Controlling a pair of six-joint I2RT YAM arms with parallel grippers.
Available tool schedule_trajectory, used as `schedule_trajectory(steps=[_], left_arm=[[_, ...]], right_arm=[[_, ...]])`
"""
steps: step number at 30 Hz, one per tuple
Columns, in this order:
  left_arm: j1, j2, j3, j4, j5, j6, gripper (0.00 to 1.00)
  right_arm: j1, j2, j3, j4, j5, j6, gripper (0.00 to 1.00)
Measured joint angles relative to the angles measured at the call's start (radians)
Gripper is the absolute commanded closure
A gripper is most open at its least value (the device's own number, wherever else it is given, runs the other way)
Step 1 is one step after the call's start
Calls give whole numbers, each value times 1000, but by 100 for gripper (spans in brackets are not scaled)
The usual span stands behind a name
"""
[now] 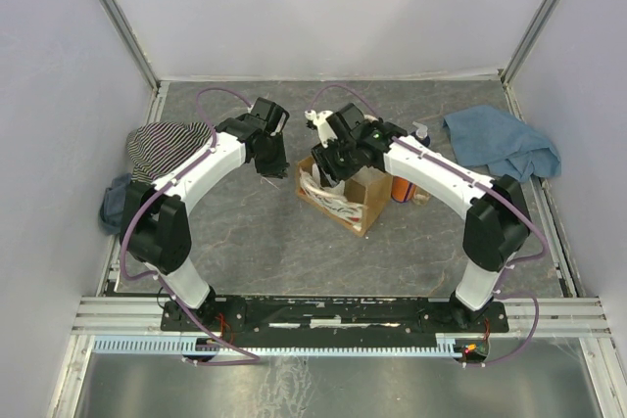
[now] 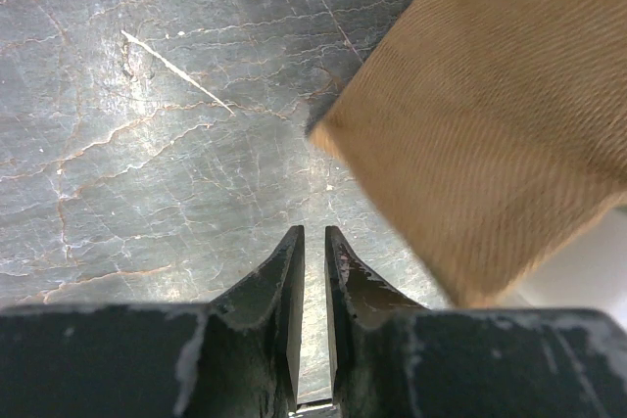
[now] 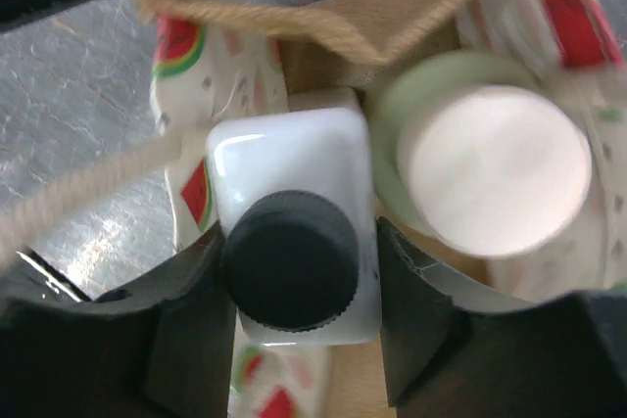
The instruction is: Take the personal care products out of the canvas bag
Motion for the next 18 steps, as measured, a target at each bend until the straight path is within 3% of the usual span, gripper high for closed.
schedule_trajectory(steps=[4,9,18], left_arm=[[0,0,0,0,0,0,79],[0,0,0,0,0,0,79],[0,0,0,0,3,0,78]], right_arm=[[17,0,0,13,31,-1,68],[20,-16,22,-47,55,0,69],[18,-106,340,-291,129,-11,70]])
